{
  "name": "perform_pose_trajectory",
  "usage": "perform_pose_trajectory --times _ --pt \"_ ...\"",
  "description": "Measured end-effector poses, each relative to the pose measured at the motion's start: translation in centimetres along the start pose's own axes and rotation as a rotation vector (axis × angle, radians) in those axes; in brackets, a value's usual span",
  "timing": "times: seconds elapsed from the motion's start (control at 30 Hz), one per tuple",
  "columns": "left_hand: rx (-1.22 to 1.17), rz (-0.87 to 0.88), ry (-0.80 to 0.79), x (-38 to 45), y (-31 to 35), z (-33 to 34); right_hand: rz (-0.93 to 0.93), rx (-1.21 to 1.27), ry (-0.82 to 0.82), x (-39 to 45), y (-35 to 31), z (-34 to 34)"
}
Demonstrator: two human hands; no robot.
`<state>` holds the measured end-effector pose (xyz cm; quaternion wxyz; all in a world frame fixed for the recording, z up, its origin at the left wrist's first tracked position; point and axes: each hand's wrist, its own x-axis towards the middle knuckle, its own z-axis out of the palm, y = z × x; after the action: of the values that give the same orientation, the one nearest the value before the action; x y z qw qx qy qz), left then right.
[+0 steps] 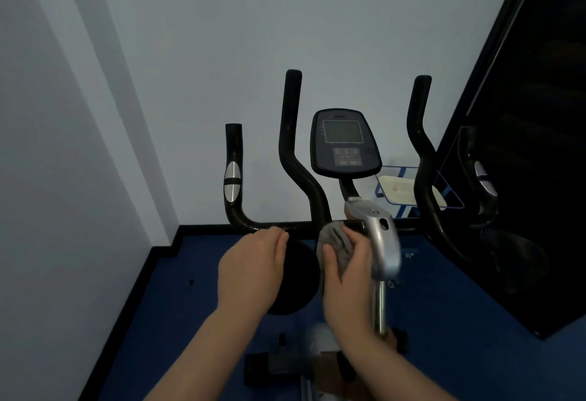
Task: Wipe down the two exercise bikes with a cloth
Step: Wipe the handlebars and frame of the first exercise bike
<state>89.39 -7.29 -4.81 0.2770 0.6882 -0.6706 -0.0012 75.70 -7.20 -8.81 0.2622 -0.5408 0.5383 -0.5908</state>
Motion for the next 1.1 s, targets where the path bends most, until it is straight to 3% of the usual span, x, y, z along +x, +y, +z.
perform_pose_trajectory --times 0.17,0.27,0.37,0.43,0.53,0.7,0.83,0.93,1.0,1.1 --pt "-0.117 -0.037 0.087 -0.4 0.0 0.2 -0.012 -0.111 -0.063 3.5 -0.9 -0.5" --pt "-0.119 -0.035 0.089 -0.3 0.2 0.1 -0.011 -0.197 -0.02 3.3 -1.4 -0.4" --pt "-0.132 -0.043 0.073 -0.2 0.1 0.0 -0.168 -0.392 0.034 1.4 -1.0 -1.1" --pt "-0.122 -0.044 0.062 -0.3 0.1 0.1 -0.231 -0.463 -0.023 3.1 -1.5 -1.2" --pt "-0.121 -0.035 0.051 -0.4 0.1 0.0 -0.18 -0.407 -0.108 5.3 -2.5 -0.3" --pt "-0.128 -0.032 0.034 -0.1 -0.1 0.2 -0.161 -0.304 -0.041 2.1 -0.5 -1.1" --pt "-0.123 -0.045 0.033 -0.1 0.0 0.2 -0.156 -0.388 -0.124 4.9 -1.4 -1.0" --pt "-0.107 -0.049 0.032 0.0 0.0 0.1 -0.138 -0.4 -0.044 4.4 -1.8 0.1" --pt "-0.109 -0.048 0.037 -0.1 0.0 0.1 -0.178 -0.353 -0.006 1.6 -1.1 0.0" --pt "-0.106 -0.047 0.041 -0.2 0.0 0.2 -0.254 -0.396 -0.105 2.2 -0.4 -0.9"
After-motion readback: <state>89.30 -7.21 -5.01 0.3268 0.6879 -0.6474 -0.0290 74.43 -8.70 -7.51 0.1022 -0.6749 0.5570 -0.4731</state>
